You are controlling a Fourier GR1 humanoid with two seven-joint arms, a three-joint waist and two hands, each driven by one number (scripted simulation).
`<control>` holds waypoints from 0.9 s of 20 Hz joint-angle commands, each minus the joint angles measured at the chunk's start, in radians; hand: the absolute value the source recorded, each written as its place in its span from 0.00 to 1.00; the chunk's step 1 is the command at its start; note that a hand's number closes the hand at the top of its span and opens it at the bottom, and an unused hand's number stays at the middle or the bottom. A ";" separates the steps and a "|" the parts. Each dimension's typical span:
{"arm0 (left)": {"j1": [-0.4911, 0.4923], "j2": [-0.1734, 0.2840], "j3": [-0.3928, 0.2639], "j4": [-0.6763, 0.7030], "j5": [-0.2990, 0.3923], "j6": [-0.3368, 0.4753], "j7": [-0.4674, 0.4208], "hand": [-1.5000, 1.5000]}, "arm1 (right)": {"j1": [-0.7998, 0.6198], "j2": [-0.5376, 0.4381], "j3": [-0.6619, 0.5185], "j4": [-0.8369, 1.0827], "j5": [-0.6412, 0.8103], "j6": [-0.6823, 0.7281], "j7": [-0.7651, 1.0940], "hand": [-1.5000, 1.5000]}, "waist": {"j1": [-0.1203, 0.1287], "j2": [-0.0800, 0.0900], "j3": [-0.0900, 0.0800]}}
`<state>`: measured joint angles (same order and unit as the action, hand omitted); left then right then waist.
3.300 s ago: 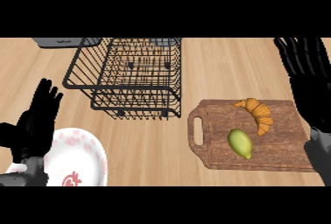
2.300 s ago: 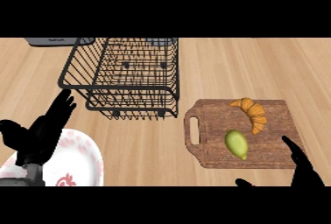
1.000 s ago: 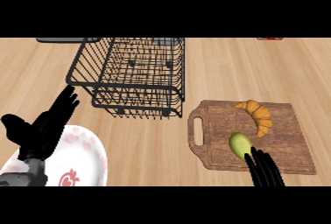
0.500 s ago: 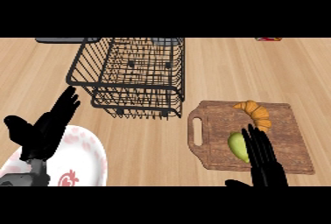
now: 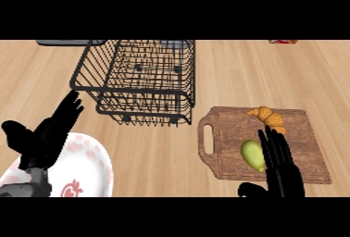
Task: Pick the lemon from the cutting board and place it in the tiered basket
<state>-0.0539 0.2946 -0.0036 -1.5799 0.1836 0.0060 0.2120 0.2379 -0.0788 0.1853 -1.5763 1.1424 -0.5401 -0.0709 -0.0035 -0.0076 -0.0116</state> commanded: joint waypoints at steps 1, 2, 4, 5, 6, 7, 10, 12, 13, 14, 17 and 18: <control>-0.019 0.000 0.015 0.031 -0.001 -0.025 -0.020 0.50 | -0.054 0.015 0.012 0.082 0.078 0.081 0.062 1.00 | 0.005 0.009 0.011; -0.005 0.012 0.020 -0.011 0.015 -0.036 0.008 0.50 | -0.096 0.005 -0.011 0.135 -0.001 0.097 0.025 1.00 | 0.010 0.009 0.012; -0.036 0.013 0.043 0.030 0.019 -0.042 0.003 0.50 | -0.041 -0.037 0.013 0.037 -0.002 0.171 0.018 1.00 | 0.002 0.008 0.011; -0.032 -0.004 0.023 -0.025 -0.012 0.001 0.049 0.50 | -0.068 -0.025 -0.001 0.077 0.061 0.138 0.051 1.00 | 0.004 0.007 0.012; 0.040 -0.004 0.032 0.024 0.008 -0.054 -0.045 0.50 | -0.090 -0.049 -0.025 0.131 0.064 0.110 0.019 1.00 | 0.008 0.008 0.011; -0.017 0.006 0.046 0.052 -0.001 -0.055 -0.035 0.50 | -0.102 -0.032 -0.012 0.151 0.088 0.082 0.016 1.00 | 0.004 0.008 0.012; 0.011 -0.009 0.034 -0.005 0.006 -0.048 -0.003 0.50 | -0.146 0.010 0.007 0.221 0.185 0.035 0.051 1.00 | 0.011 0.009 0.012; 0.024 -0.012 0.023 -0.044 -0.019 -0.028 0.021 0.50 | -0.117 0.019 0.019 0.174 0.215 0.029 0.071 1.00 | 0.009 0.007 0.012; 0.008 -0.062 0.002 -0.004 -0.048 0.004 -0.016 0.50 | -0.086 -0.011 0.005 0.113 0.174 0.012 0.035 1.00 | 0.003 0.007 0.012; -0.003 -0.015 0.025 -0.067 -0.007 -0.026 0.061 0.50 | -0.149 0.014 -0.018 0.238 0.208 -0.058 0.038 1.00 | 0.011 0.008 0.012; 0.013 -0.030 0.034 -0.017 -0.021 -0.033 0.014 0.50 | -0.133 -0.049 -0.048 0.162 0.143 -0.009 -0.003 1.00 | 0.005 0.008 0.012; -0.042 -0.027 0.026 -0.008 -0.014 -0.035 0.037 0.50 | -0.269 -0.107 -0.103 0.220 0.104 0.143 0.000 1.00 | 0.013 0.011 0.012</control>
<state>-0.0627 0.2702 0.0232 -1.5957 0.1656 -0.0210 0.2338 0.1028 -0.1309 0.1504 -1.4536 1.2897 -0.5097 -0.0674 -0.0019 -0.0127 -0.0189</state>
